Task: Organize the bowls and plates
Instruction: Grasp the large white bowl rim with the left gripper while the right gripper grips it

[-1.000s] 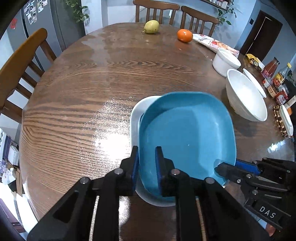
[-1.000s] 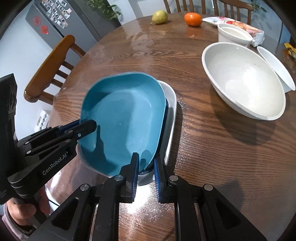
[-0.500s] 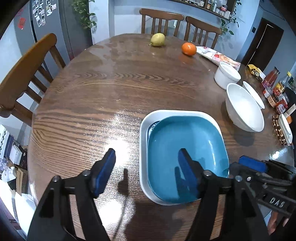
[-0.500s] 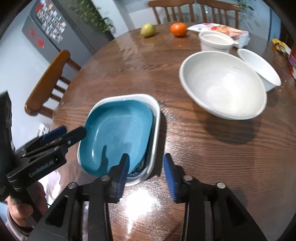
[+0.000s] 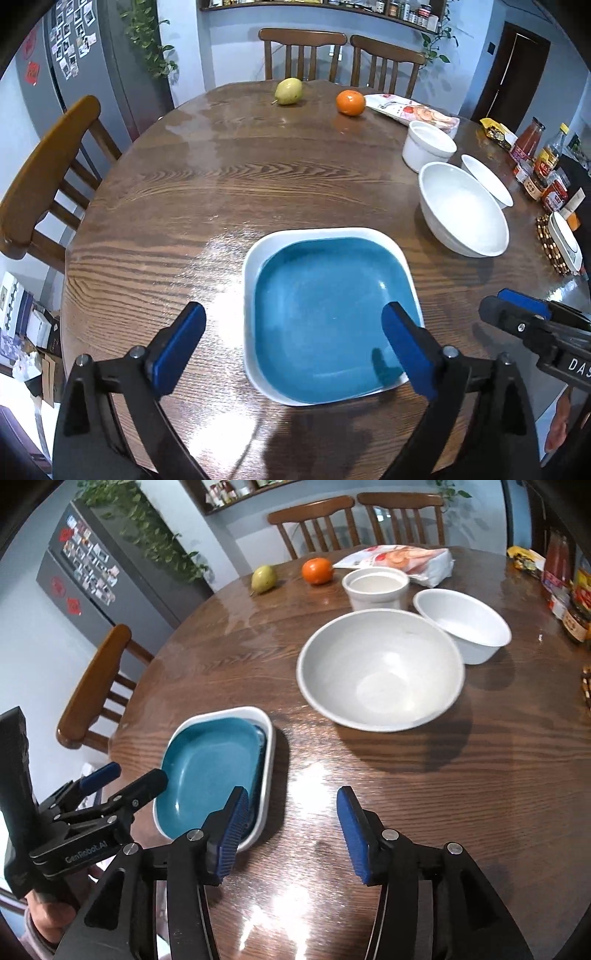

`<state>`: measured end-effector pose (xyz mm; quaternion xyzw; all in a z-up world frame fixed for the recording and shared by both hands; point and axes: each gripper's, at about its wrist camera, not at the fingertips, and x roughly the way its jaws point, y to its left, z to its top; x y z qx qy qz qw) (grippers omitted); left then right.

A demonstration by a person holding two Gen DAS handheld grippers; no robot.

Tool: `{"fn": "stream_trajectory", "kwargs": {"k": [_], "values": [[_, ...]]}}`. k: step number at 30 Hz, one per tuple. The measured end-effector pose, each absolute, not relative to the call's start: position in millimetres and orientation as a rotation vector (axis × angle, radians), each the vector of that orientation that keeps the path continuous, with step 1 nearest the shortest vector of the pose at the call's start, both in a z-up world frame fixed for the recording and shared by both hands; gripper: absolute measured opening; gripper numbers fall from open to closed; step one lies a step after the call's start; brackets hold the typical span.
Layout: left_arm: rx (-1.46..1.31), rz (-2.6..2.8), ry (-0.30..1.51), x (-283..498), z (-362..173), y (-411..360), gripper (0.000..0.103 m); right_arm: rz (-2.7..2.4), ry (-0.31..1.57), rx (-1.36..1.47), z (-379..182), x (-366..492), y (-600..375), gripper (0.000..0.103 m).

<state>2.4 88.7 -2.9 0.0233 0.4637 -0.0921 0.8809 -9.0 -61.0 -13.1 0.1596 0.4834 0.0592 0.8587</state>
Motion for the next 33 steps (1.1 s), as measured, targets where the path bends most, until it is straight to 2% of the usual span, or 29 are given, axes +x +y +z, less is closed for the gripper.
{"fn": "stream_trajectory", "kwargs": {"k": [33], "values": [[0.078, -0.231, 0.967, 23, 7, -22, 0.096, 0.006, 1.007, 0.475, -15, -15, -202, 0.051]]}}
